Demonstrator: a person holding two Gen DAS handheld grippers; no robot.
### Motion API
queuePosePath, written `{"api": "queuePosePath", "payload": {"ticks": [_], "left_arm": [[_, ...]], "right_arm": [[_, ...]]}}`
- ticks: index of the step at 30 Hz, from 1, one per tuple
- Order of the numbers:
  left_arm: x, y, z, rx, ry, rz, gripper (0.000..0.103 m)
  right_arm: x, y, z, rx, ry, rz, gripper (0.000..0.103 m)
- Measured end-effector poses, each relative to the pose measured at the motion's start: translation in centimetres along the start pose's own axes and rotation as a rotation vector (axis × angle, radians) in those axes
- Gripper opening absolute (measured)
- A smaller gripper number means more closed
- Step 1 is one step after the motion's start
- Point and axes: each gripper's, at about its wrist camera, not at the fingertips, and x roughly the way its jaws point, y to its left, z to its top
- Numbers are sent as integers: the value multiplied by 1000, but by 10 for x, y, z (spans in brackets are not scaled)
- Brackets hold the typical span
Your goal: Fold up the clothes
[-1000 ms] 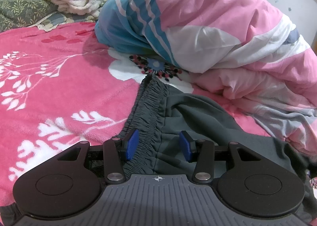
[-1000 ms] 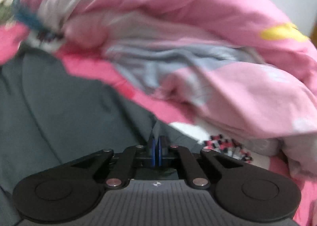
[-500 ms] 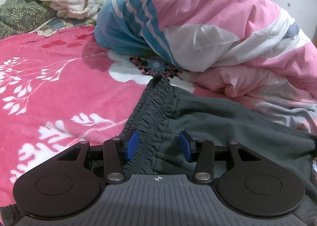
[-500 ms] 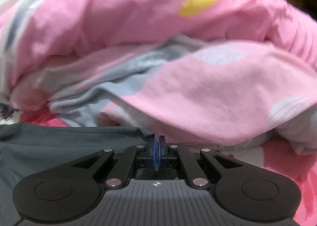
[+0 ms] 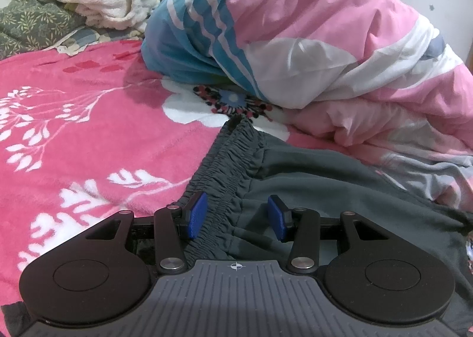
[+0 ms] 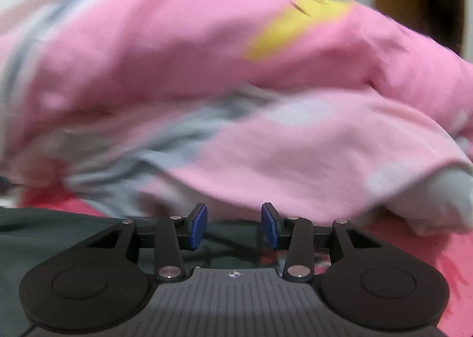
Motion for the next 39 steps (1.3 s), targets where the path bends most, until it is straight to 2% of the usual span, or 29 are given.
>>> {"api": "queuePosePath", "payload": {"ticks": [2, 6, 9, 13, 19, 30, 34, 39], "left_arm": [[-2, -1, 0, 5, -6, 1, 45], [-2, -2, -1, 13, -6, 21, 45], [-4, 1, 1, 0, -17, 47, 45], [-2, 9, 3, -34, -24, 88, 45], [1, 25, 6, -103, -1, 121, 45], [-4, 37, 9, -137, -27, 189, 45], [-6, 42, 10, -148, -36, 215, 45], [-7, 40, 12, -161, -53, 223, 45]], "right_arm": [[4, 35, 3, -44, 21, 118, 40], [37, 120, 2, -121, 129, 347, 38], [72, 180, -3, -180, 198, 432, 38], [117, 230, -7, -186, 284, 486, 37], [112, 257, -7, -233, 292, 526, 36], [110, 313, -12, -318, 315, 597, 37], [128, 336, -24, -258, 310, 600, 38], [127, 328, -21, -175, 292, 613, 36]]}}
